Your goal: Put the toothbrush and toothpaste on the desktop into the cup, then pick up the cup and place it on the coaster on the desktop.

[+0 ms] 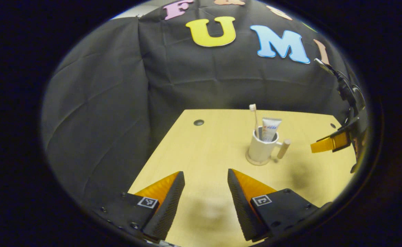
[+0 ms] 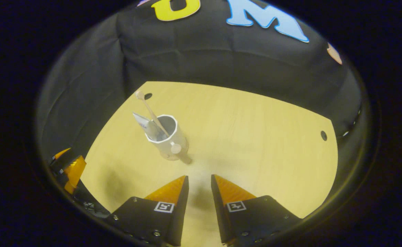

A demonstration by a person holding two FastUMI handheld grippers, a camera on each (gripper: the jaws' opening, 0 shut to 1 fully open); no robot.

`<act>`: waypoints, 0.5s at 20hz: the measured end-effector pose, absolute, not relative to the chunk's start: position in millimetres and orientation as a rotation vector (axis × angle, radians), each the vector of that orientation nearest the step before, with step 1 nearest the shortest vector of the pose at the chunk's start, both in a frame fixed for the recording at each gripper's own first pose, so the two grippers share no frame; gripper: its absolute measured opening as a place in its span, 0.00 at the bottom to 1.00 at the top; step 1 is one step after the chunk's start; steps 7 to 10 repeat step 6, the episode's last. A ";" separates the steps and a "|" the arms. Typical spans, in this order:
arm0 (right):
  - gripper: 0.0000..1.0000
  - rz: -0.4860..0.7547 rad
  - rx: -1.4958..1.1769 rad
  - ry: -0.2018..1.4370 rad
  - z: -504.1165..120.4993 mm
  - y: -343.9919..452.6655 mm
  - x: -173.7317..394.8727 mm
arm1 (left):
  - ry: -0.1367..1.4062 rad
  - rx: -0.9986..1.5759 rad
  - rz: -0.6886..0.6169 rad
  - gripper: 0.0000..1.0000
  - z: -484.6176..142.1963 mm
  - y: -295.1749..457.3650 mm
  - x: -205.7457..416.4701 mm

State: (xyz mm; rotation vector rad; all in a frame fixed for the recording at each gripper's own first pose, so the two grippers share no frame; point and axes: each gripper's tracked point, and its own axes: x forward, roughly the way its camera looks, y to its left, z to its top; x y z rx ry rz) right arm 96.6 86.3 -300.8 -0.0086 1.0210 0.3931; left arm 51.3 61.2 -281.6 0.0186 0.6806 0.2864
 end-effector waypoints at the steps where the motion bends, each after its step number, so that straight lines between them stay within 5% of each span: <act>1: 0.42 0.373 0.007 0.989 -289.2 78.8 95.4 | 0.657 0.019 0.264 0.84 -270.6 53.0 62.0; 6: 0.40 0.258 0.083 0.799 -225.4 47.8 99.5 | 0.515 0.071 0.159 0.84 -205.9 9.7 111.0; 10: 0.40 0.258 0.083 0.799 -225.4 47.8 99.5 | 0.515 0.071 0.159 0.84 -205.9 9.7 111.0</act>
